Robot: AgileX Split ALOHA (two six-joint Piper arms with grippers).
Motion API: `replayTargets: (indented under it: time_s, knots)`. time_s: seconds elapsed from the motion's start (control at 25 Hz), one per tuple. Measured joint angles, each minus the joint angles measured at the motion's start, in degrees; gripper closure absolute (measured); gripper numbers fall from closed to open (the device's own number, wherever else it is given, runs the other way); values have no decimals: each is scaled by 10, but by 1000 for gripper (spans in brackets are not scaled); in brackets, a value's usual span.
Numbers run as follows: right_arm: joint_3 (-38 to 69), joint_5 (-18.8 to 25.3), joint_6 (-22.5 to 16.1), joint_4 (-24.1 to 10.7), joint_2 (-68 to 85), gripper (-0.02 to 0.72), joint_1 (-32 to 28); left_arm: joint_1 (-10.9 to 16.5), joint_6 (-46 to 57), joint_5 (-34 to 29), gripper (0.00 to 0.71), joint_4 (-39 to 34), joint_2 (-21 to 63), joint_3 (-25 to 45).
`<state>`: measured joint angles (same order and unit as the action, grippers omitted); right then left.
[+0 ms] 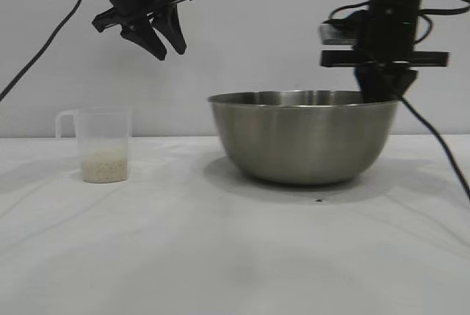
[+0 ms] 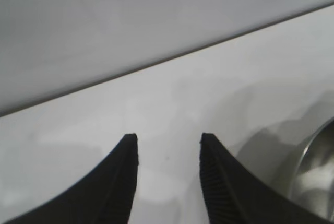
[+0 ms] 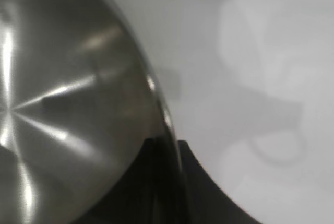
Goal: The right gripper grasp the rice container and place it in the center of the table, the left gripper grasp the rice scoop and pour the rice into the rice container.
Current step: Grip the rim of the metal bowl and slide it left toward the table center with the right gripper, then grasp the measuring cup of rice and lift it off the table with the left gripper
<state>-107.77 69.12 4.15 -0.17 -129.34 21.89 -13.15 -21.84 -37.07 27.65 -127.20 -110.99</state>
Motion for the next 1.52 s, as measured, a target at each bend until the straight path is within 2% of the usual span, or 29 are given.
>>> replayTargets:
  time_s: [0.2, 0.24, 0.32, 0.36, 0.44, 0.56, 0.6, 0.76, 0.8, 0.88, 1.04, 1.2, 1.36, 1.52]
  knots:
    - [3, 3, 1, -7, 1, 626, 0, 5, 0, -2, 424, -1, 6, 0]
    - [4, 7, 1, -10, 3, 563, 0, 5, 0, -2, 424, -2, 8, 0]
    - [12, 7, 3, -11, 14, 486, 0, 6, 0, -2, 424, -2, 11, 0]
    - [24, 4, 3, -11, 27, 460, 0, 6, 0, -2, 424, -2, 11, 0]
    - [66, -20, 3, -10, 64, 470, 0, 6, 0, -2, 424, -2, 13, 0]
    - [190, -120, 3, -9, 151, 470, 0, 6, 0, -2, 424, -4, 15, 0]
    - [249, -174, 4, -7, 185, 430, 1, 6, 0, -2, 424, -4, 18, 0]
    - [512, -413, 4, -8, 398, 449, 17, 6, -1, -18, 424, -15, 26, 0]
    - [562, -453, 5, -8, 458, 449, 23, 6, -1, -24, 424, -17, 29, 0]
    - [651, -481, 6, -8, 559, 449, 29, 6, -2, -36, 424, -22, 31, 0]
    - [738, -438, 6, -4, 735, 449, 31, 6, -30, -79, 424, -22, 37, 0]
    - [775, -327, -1, 9, 896, 449, 31, 6, -68, -96, 424, -4, 63, 29]
    - [810, -217, -34, 11, 1065, 449, 31, 6, -105, -98, 424, 13, 114, 92]
    - [814, -188, -69, 12, 1190, 449, 31, 6, -146, -51, 424, 14, 187, 185]
